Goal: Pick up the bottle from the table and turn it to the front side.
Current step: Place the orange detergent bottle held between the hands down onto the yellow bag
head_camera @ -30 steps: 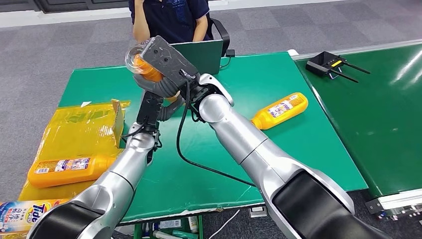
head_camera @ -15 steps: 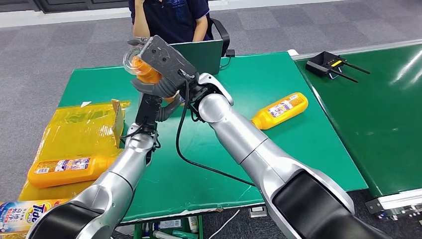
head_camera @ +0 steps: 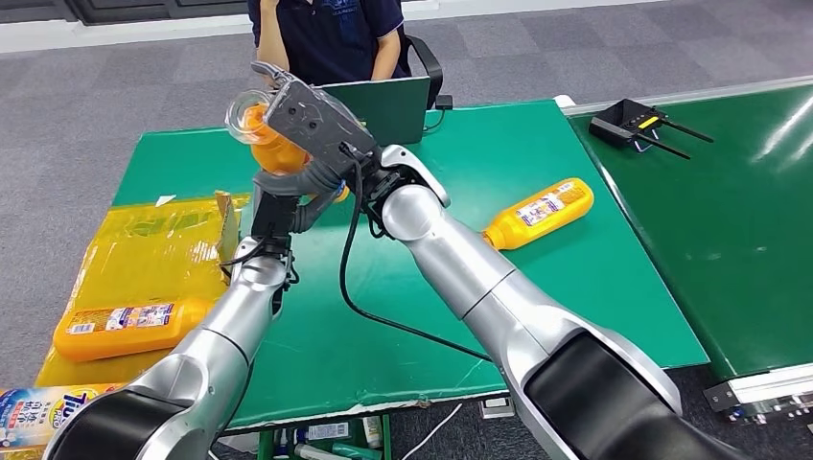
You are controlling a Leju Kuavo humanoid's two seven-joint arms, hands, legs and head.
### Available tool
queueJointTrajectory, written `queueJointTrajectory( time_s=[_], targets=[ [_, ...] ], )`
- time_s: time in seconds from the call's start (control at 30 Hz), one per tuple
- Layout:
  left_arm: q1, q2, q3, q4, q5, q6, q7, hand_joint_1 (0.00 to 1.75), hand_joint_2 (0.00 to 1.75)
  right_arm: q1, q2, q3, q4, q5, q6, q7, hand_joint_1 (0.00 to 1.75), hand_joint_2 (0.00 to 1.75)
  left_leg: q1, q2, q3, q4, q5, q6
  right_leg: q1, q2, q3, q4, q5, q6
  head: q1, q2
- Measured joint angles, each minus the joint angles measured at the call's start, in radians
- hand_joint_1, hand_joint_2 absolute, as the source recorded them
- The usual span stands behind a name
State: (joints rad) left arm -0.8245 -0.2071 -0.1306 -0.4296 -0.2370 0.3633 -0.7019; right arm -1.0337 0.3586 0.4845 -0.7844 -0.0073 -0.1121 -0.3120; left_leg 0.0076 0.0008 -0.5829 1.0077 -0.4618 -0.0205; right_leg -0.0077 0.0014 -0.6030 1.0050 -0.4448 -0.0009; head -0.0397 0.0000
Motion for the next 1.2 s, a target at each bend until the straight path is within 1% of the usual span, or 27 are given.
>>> queueJointTrajectory(
  time_s=[0.13,0.23,0.53,0.77,0.9,1.03,1.2],
  targets=[
    [-0.002,0.007,0.004,0.005,-0.022,0.017,0.0,1.75,1.75,0.009,0.0,-0.01,-0.006,0.026,0.001,-0.001,0.0,1.75,0.0,0.0,0.0,0.0,0.0,0.0,0.0,0.0,0.0,0.0,0.0,0.0,0.0,0.0],
    [-0.006,0.025,0.009,0.014,-0.054,0.039,0.001,1.75,1.75,0.023,-0.003,-0.029,-0.017,0.054,0.005,-0.003,0.0,1.75,0.0,0.0,0.0,0.0,0.0,0.0,0.0,0.0,0.0,0.0,0.0,0.0,0.0,0.0],
    [-0.013,0.113,0.026,0.031,-0.146,0.097,0.001,1.75,1.75,0.102,-0.035,-0.08,-0.06,0.108,0.023,-0.043,0.0,1.75,0.001,0.0,0.0,0.0,0.0,-0.001,0.001,0.0,0.0,0.0,0.0,0.0,0.0,0.0],
    [-0.013,0.164,0.038,0.032,-0.215,0.116,0.004,1.75,1.75,0.169,-0.064,-0.104,-0.101,0.129,0.032,-0.06,0.0,1.75,0.0,0.0,0.0,0.0,0.0,-0.001,0.0,0.0,0.0,0.0,0.0,0.0,0.0,0.0],
    [-0.013,0.183,0.04,0.032,-0.223,0.119,0.004,1.75,1.75,0.196,-0.075,-0.107,-0.116,0.134,0.037,-0.068,0.0,1.75,0.001,0.0,0.0,0.0,0.0,-0.001,0.001,0.0,0.0,0.0,0.0,0.0,0.0,0.0],
    [-0.013,0.196,0.042,0.032,-0.247,0.141,0.003,1.75,1.75,0.212,-0.084,-0.108,-0.125,0.148,0.038,-0.074,0.0,1.75,0.001,0.0,0.0,0.0,0.0,-0.001,0.001,0.0,0.0,0.0,0.0,0.0,0.0,0.0],
    [-0.012,0.222,0.05,0.024,-0.284,0.159,0.001,1.75,1.75,0.252,-0.096,-0.111,-0.127,0.163,0.036,-0.099,0.0,1.75,0.001,0.0,0.0,0.0,0.0,-0.001,0.001,0.0,0.0,0.0,0.0,0.0,0.0,0.0]
  ],
)
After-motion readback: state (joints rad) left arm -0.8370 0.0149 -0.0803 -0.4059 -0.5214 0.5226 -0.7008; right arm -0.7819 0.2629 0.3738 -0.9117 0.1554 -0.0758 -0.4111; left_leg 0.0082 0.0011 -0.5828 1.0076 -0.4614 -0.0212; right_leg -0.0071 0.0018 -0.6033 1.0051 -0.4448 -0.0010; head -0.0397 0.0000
